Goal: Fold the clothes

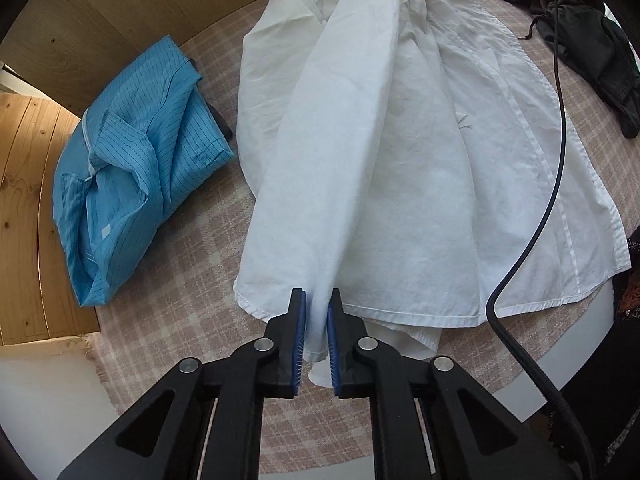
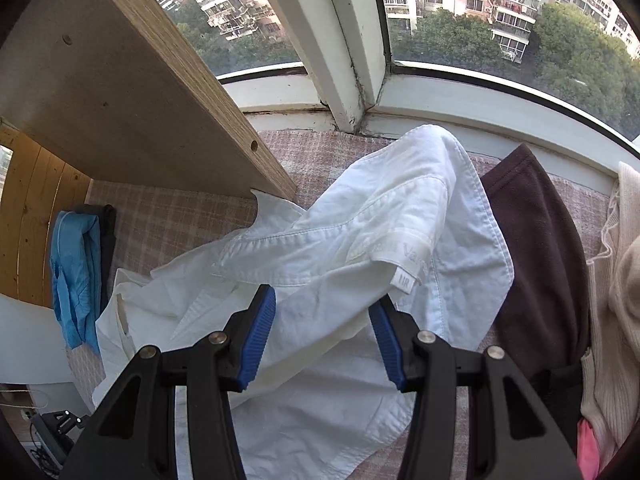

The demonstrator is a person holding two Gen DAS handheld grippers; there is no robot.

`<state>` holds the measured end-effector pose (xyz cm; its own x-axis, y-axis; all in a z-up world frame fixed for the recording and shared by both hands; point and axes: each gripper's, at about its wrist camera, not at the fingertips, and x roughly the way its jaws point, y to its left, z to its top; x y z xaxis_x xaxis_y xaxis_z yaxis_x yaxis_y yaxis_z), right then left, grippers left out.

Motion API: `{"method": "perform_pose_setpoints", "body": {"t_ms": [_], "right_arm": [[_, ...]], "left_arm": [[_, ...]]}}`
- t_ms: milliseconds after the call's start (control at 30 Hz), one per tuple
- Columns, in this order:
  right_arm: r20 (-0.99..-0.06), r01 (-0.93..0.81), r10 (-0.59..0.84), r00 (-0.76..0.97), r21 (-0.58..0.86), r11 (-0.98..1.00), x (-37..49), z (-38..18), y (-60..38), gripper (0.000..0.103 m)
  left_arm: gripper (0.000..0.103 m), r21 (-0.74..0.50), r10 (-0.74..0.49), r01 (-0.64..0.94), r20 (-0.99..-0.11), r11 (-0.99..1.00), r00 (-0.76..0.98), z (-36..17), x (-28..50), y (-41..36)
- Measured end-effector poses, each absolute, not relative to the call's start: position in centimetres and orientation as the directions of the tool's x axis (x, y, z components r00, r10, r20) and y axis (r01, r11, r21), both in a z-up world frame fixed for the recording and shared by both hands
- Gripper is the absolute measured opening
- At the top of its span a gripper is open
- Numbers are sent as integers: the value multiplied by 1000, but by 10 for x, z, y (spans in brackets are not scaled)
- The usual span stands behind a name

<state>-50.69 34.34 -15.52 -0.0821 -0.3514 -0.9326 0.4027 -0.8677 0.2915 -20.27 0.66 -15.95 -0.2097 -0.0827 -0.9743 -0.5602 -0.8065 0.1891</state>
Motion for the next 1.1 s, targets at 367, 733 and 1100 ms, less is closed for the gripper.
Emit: {"method": "perform_pose_setpoints", "body": {"t_ms": [367, 733, 1100], "right_arm": [[-922, 464, -368, -120, 275, -842, -506, -143, 347, 10], [-929, 489, -333, -159, 219, -845, -500, -135, 369, 10], [-960, 489, -216, -176, 105, -866, -486, -171, 407, 10]], "left_arm": [[0, 132, 26, -624, -971, -770, -237, -116, -171, 30], [0, -113, 301, -711, -943, -694, -144, -77, -123, 112], [0, -414, 418, -727, -888, -549, 190, -172, -71, 200]]}}
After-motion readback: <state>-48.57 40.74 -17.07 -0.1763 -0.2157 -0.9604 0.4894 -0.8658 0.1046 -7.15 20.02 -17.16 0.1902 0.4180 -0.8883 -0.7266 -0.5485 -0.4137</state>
